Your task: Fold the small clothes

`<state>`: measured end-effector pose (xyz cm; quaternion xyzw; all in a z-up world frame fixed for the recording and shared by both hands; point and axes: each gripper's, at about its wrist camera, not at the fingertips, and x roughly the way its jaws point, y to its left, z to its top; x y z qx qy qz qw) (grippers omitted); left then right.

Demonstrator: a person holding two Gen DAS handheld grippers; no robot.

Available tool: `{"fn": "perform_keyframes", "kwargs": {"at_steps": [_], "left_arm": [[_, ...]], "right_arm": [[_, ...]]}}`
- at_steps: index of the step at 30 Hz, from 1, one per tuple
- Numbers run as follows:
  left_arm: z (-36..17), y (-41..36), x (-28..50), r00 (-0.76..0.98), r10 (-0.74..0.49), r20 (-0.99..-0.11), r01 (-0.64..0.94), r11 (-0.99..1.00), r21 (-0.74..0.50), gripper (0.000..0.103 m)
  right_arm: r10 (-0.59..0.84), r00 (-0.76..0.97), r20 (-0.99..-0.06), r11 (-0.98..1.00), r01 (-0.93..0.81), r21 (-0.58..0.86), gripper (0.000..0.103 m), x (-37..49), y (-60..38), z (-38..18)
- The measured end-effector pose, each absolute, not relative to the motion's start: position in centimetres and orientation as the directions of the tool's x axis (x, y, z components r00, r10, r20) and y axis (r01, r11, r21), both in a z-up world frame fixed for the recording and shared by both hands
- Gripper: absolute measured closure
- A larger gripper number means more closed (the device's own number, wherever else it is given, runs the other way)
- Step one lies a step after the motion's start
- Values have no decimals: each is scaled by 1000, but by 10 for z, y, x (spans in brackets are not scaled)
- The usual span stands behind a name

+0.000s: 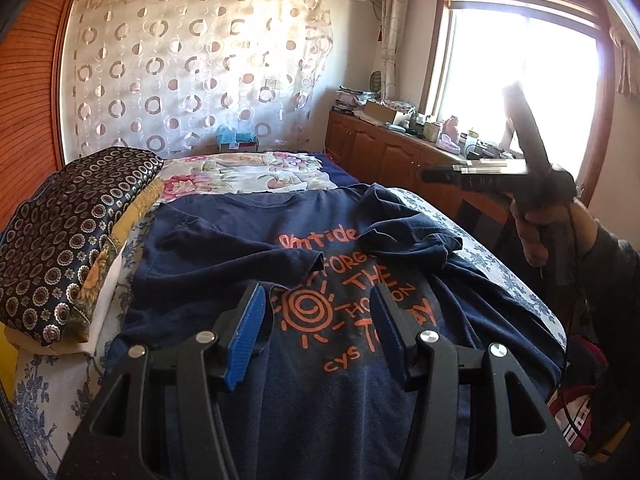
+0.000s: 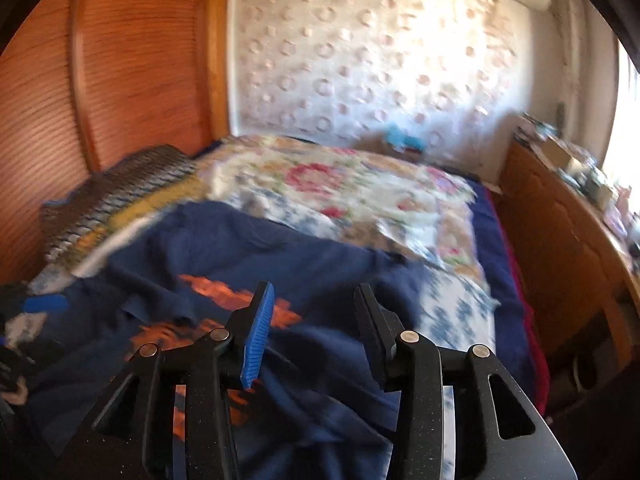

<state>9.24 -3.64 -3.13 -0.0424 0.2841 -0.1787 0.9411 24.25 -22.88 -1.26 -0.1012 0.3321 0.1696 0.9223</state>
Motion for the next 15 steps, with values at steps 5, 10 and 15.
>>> {"fn": "perform_keyframes", "kwargs": {"at_steps": [5, 10, 15], "left_arm": [[-33, -38, 93, 773, -359, -522, 314, 933, -177, 49], [-34, -43, 95, 769, -360, -529, 316, 932, -175, 49], [-35, -48, 96, 766, -359, -533, 322, 932, -165, 49]], "right_arm": [[197, 664, -722, 943, -330, -46, 59, 248, -262, -46], [230, 633, -739, 939, -345, -3, 58, 243, -264, -64], [280, 614, -738, 926, -375, 39, 58, 249, -246, -70]]}}
